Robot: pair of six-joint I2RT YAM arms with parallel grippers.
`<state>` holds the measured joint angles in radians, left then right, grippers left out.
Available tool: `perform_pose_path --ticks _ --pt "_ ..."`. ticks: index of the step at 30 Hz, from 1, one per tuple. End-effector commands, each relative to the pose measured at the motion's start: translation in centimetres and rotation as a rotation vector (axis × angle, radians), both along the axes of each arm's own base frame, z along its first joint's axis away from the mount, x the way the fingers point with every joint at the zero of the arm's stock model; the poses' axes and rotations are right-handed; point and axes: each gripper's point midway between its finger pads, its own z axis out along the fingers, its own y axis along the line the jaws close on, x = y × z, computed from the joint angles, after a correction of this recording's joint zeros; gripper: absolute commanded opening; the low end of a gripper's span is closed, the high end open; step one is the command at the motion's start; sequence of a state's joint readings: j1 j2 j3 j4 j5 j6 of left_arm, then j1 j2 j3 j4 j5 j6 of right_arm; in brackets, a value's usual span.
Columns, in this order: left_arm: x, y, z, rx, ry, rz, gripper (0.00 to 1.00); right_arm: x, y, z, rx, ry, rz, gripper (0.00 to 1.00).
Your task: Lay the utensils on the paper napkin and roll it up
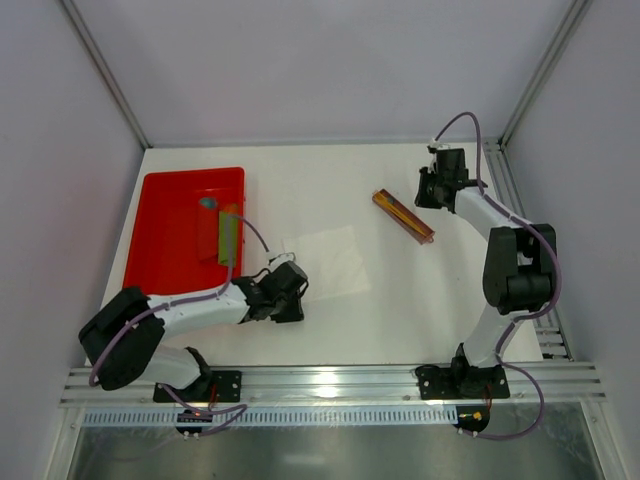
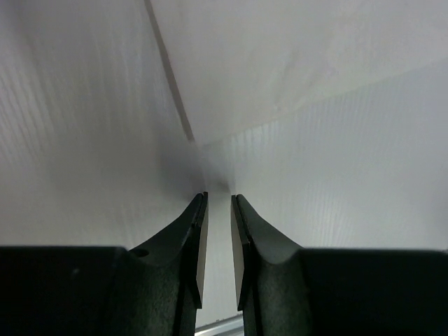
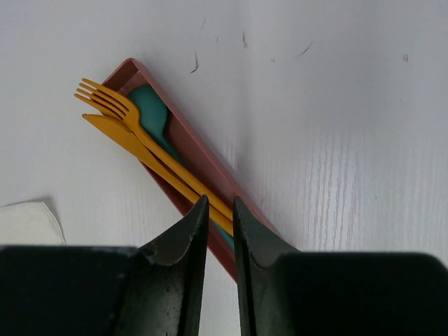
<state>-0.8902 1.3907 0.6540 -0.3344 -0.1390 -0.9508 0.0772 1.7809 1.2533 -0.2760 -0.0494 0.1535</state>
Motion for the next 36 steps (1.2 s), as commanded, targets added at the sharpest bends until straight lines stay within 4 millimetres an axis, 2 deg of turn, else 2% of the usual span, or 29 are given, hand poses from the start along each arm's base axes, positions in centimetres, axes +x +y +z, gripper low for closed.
perform_pose_path --ticks 1,3,6,7,9,10,14,16,19,24,28,36 --pt "-1.7 -1.3 0.5 -0.085 0.04 -0.01 0.24 1.1 1.0 -0.2 -0.019 -0.005 0.121 0.22" --pt "-1.4 -1.6 1.5 -0.114 0.01 -0.022 0.24 0.6 1.0 -1.5 -0.029 0.024 0.14 0.22" --pt "1.0 0.0 4.1 -0.031 -0.122 -0.017 0.27 0.8 0.6 -1.6 -0.054 0.001 0.139 0.22" --pt "2.5 0.0 5.8 -0.01 -0.185 -0.043 0.27 0.9 0.7 -1.5 -0.051 -0.001 0.142 0.22" --pt "4.6 0.7 7.2 0.018 -0.219 -0.035 0.27 1.1 1.0 -1.2 -0.038 -0.004 0.155 0.22" --pt "6.6 0.9 8.4 0.009 -0.241 -0.011 0.26 1.1 1.1 -1.2 -0.035 -0.007 0.158 0.22" --pt "9.6 0.6 8.6 0.01 -0.264 -0.048 0.23 1.0 0.7 -1.4 -0.051 -0.009 0.146 0.22" --pt "10.3 -0.1 8.2 -0.006 -0.268 -0.07 0.21 1.0 0.8 -1.7 -0.049 -0.002 0.144 0.22" --pt "10.7 -0.4 5.4 0.032 -0.203 -0.084 0.18 0.5 1.1 -2.4 -0.035 0.017 0.15 0.22" --pt "9.3 0.0 1.8 0.065 -0.096 -0.072 0.15 0.1 0.8 -2.1 -0.039 0.006 0.142 0.23" --pt "8.0 0.2 0.7 0.032 -0.062 -0.057 0.15 -0.1 0.9 -1.9 -0.036 0.005 0.143 0.23" --pt "4.6 -1.0 0.1 -0.041 0.016 -0.031 0.12 -0.4 0.6 -1.6 -0.055 0.011 0.146 0.24"
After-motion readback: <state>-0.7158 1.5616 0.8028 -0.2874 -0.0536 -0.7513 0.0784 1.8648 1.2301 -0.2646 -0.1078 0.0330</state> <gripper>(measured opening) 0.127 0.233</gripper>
